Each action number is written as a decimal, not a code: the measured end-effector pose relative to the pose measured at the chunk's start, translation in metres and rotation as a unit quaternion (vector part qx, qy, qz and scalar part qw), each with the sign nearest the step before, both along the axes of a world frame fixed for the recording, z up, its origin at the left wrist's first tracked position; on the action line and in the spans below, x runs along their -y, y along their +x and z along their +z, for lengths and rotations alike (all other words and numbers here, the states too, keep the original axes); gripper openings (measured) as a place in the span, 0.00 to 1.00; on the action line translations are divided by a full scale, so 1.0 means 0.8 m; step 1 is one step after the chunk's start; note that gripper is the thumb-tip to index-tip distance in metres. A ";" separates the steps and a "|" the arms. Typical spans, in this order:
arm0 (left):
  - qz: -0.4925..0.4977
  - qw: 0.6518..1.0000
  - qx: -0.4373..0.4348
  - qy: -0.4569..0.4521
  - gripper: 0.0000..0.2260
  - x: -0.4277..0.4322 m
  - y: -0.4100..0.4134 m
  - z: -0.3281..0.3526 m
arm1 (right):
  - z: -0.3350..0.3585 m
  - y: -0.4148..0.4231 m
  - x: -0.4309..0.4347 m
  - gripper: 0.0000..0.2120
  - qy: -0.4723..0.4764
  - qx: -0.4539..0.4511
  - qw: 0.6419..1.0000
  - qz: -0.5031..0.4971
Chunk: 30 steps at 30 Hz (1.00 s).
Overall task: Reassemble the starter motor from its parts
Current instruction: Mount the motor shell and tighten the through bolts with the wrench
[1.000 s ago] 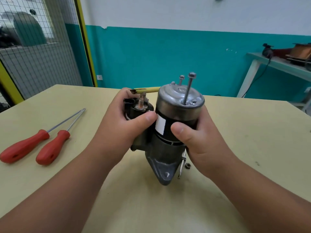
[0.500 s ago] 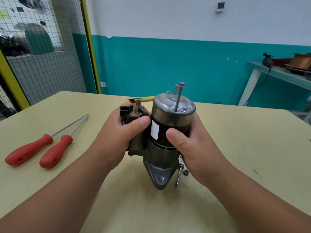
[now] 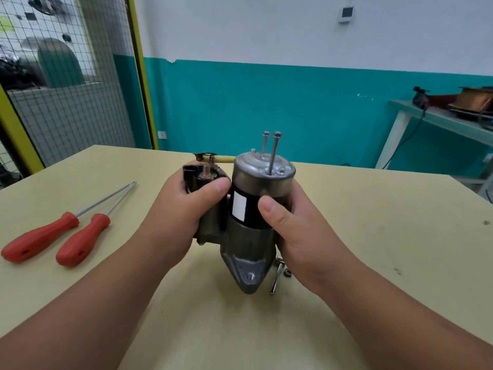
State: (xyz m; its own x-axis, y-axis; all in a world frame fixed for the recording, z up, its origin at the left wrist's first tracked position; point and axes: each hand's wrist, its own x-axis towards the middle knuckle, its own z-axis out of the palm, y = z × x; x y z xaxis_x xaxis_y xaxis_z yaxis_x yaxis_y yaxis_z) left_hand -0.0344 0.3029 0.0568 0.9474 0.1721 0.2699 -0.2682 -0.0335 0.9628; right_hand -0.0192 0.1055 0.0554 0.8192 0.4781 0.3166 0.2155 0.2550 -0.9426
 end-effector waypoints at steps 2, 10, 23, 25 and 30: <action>0.003 1.000 -0.001 -0.009 0.23 -0.001 0.001 -0.001 | -0.004 0.000 -0.004 0.24 -0.007 0.000 1.000 -0.020; -0.022 1.000 0.022 0.005 0.21 -0.004 0.000 0.001 | -0.016 -0.012 -0.012 0.30 0.004 0.043 0.997 -0.068; 0.004 0.999 0.020 0.029 0.15 0.003 -0.007 0.007 | 0.001 -0.004 0.003 0.33 -0.012 0.025 1.000 -0.009; 0.005 0.999 0.022 0.032 0.14 0.005 -0.008 0.009 | 0.006 -0.001 0.008 0.32 -0.008 0.045 0.999 -0.027; -0.005 0.997 0.019 0.071 0.15 0.008 -0.010 0.012 | 0.051 -0.003 0.025 0.25 -0.012 0.265 0.957 -0.115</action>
State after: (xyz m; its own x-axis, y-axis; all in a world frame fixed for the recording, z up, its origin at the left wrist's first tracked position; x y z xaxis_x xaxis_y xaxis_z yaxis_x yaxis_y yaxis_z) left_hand -0.0424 0.2965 0.0664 0.9375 0.1200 0.3265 -0.3055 -0.1649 0.9378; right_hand -0.0217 0.0859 0.0964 0.6304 0.3172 0.7085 0.7134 0.1231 -0.6899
